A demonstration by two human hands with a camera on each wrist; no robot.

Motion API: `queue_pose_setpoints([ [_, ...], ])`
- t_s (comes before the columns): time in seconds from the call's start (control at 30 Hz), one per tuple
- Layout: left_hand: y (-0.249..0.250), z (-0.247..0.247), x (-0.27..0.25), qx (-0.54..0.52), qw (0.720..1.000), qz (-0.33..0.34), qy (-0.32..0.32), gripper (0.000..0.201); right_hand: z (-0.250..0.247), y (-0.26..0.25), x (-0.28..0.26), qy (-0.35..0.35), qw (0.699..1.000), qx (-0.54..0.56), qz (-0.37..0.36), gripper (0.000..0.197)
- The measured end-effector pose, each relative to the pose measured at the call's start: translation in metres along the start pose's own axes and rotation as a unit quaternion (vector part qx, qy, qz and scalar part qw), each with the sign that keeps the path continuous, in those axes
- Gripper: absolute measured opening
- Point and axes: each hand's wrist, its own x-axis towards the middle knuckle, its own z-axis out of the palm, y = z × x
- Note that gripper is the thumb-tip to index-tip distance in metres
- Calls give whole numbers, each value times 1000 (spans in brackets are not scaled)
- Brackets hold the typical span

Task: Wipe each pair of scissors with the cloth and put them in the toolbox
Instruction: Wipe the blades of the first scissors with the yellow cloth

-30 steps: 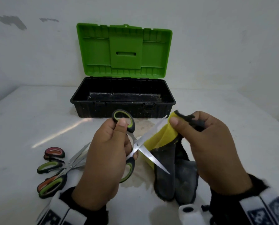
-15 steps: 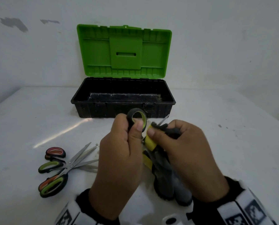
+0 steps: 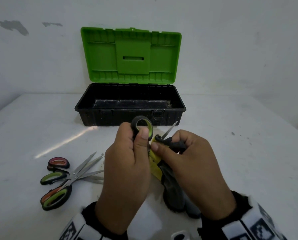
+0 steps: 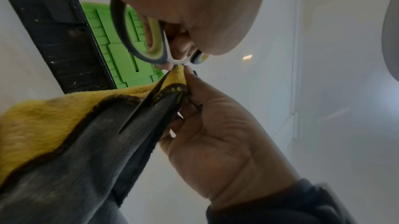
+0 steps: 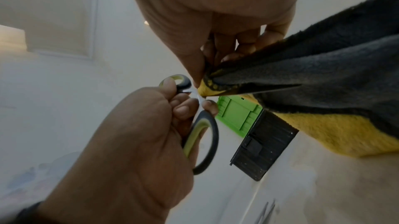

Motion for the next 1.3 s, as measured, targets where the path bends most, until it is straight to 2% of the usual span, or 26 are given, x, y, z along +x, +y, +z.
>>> queue_pose_setpoints([
  [0.3, 2, 1, 2, -3, 1000, -13, 9, 29, -2, -3, -7, -19, 999, 19, -23, 30],
  [0.43, 2, 2, -1, -11, 1000, -16, 4, 27, -1, -3, -10, -22, 998, -21, -50, 22],
  [0.6, 3, 2, -1, -6, 1000, -19, 11, 32, 0, -2, -14, 9, 997, -25, -67, 12],
  [0.73, 5, 2, -1, -3, 1000, -2, 12, 33, 6, 1, -17, 28, 995, -54, -82, 12],
  [0.97, 5, -3, -2, 16, 998, 54, 8, 29, 1, -2, -7, 23, 999, 28, 2, 15],
  [1.1, 4, -4, -4, 23, 997, 73, -2, 32, -9, -2, 6, 48, 997, 51, 11, 20],
  [1.3, 1, -5, -6, 19, 997, 76, -16, 33, -20, 3, 27, 68, 979, 173, 83, 21],
])
